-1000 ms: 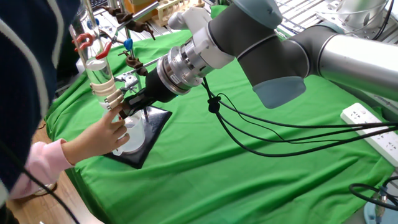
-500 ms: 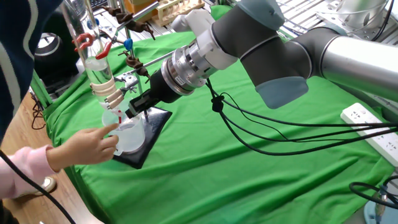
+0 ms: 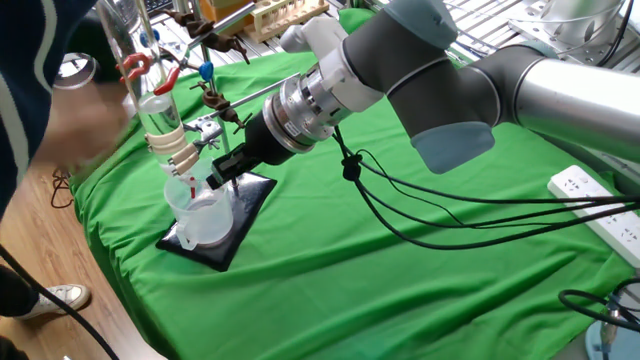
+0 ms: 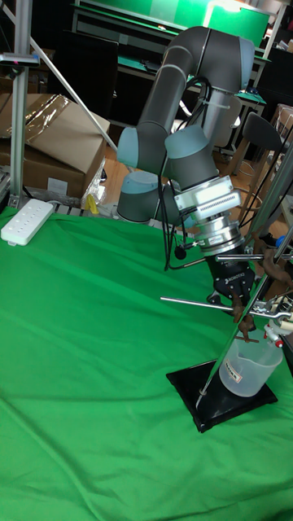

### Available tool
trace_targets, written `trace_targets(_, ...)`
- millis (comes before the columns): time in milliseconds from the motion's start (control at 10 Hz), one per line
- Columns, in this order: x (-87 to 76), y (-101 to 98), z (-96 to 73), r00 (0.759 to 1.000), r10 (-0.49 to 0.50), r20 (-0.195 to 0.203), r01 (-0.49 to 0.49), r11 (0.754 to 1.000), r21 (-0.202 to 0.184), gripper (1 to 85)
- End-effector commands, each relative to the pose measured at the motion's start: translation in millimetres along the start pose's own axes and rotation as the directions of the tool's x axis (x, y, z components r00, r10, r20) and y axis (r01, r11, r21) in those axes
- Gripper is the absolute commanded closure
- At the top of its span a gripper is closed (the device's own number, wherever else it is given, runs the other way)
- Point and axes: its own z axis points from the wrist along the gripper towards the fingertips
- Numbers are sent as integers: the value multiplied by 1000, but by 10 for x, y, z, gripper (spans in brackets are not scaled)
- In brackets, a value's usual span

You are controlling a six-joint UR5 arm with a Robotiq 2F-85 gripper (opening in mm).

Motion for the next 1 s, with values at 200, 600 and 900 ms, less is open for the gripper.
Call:
trace_targets(200,10,98,44,971,239,-18,-239,969,-65,843)
trace_targets(600,-40,171,13,999,19,25,-17,996,-91,843)
trace_targets(900,62,290,4,989,-143,34,146,986,-86,843)
